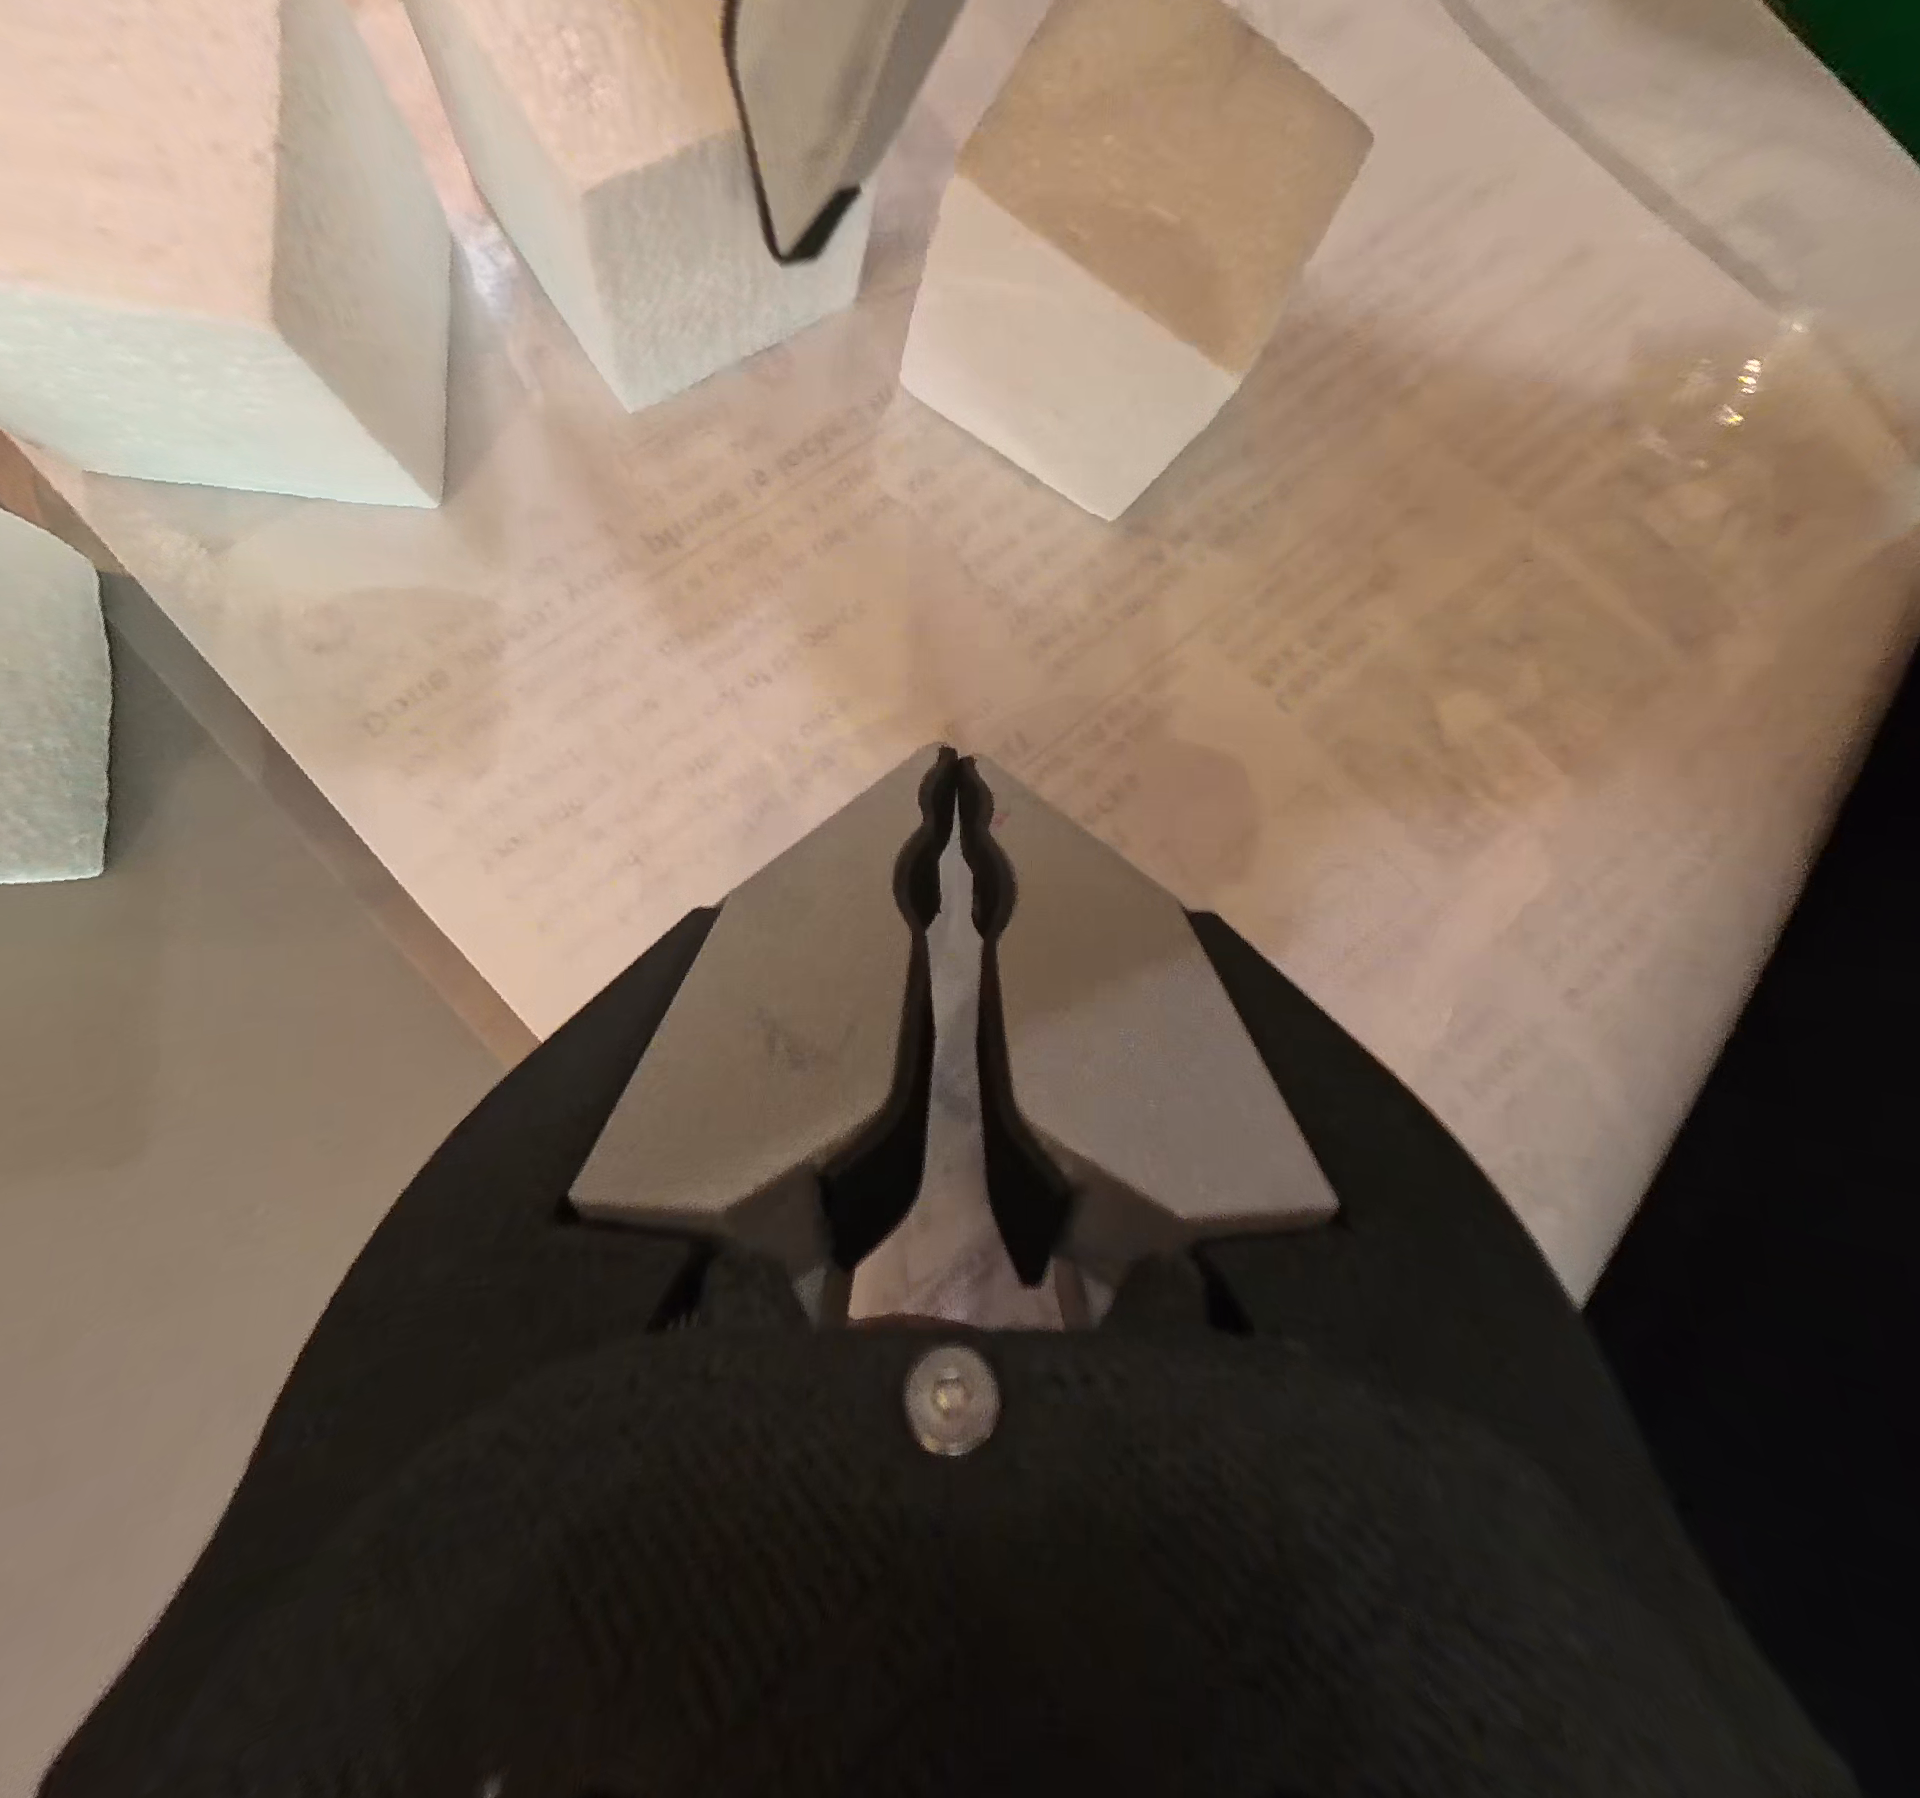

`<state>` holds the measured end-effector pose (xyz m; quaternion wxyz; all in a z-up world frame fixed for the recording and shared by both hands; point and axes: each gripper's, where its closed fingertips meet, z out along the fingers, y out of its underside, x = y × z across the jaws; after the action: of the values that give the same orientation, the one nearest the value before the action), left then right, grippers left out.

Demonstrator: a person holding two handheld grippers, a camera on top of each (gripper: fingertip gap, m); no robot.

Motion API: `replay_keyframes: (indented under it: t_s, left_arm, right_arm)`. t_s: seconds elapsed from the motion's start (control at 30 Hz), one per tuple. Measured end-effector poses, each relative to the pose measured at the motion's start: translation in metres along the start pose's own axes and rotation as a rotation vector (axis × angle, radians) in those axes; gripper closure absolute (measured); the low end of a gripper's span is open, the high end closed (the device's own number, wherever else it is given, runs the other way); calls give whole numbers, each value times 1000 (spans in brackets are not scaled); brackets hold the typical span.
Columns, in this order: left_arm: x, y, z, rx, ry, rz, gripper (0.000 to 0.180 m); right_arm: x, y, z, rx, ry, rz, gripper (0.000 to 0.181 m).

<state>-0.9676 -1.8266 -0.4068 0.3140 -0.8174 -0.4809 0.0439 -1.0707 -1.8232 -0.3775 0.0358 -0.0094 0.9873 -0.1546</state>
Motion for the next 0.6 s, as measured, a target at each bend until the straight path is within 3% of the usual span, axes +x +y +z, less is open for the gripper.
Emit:
replay_keyframes:
  t_s: [0.1, 0.33, 0.6]
  left_arm:
    - [0, 0, 0, -7, 0, -4, 180]
    - [0, 0, 0, 16, 3, -23, 180]
    - [0, -1, 1, -14, 22, -18, 180]
  right_arm:
    - [-2, -1, -7, 1, -2, -2, 127]
    - [-33, -3, -78, 168, -74, -67, 127]
    - [-57, 36, -52, 49, -55, -193, 125]
